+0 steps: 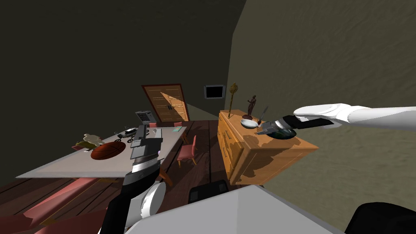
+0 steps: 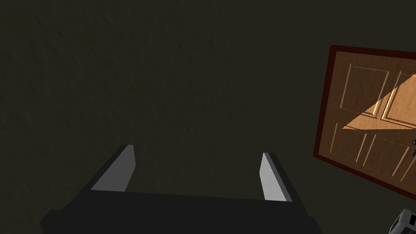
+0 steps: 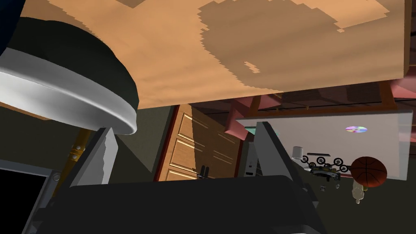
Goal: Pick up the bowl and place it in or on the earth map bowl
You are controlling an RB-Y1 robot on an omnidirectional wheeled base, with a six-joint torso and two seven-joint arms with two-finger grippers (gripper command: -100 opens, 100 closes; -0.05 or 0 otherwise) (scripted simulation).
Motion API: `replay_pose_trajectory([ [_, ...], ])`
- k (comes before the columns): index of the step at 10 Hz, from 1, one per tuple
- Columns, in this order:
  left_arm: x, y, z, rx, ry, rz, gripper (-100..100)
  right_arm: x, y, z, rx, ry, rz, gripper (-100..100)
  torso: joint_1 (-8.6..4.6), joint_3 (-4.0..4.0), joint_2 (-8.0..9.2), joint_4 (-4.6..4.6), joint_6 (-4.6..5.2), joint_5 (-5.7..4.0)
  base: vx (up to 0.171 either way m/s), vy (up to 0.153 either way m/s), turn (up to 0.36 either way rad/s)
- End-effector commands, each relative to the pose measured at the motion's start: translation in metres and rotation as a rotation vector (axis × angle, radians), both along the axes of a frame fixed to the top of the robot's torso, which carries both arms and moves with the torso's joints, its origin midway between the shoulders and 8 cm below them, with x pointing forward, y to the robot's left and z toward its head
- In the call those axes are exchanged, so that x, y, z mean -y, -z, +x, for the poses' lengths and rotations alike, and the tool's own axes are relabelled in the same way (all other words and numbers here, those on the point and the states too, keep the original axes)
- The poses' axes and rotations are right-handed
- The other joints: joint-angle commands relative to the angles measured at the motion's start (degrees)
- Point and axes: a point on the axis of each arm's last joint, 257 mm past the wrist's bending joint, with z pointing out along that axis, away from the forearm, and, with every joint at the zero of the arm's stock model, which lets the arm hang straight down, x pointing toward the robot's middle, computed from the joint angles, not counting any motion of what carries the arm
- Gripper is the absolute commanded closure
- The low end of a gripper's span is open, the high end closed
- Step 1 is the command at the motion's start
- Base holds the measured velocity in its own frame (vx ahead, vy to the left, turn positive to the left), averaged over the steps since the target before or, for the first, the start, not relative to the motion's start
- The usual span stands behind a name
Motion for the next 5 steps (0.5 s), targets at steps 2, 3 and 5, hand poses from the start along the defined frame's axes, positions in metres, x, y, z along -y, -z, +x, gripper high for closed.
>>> replay_pose_trajectory([
  [2,0.000,0.000,0.000,0.000,0.000,0.000,0,0.004,-0.005,0.008,-0.029,-0.011,-0.059,-100,-0.01,-0.01,-0.01,-0.01,0.02,-0.01,0.055,-0.017,0.039],
  [3,0.000,0.000,0.000,0.000,0.000,0.000,0,0.002,-0.007,0.011,-0.032,-0.020,-0.067,-100,-0.02,-0.02,-0.03,-0.01,0.00,-0.01,0.044,-0.015,0.034],
  [5,0.000,0.000,0.000,0.000,0.000,0.000,0,0.006,-0.008,0.017,-0.072,-0.031,-0.124,-100,-0.02,-0.01,-0.01,-0.01,0.01,-0.01,0.064,-0.019,0.064],
])
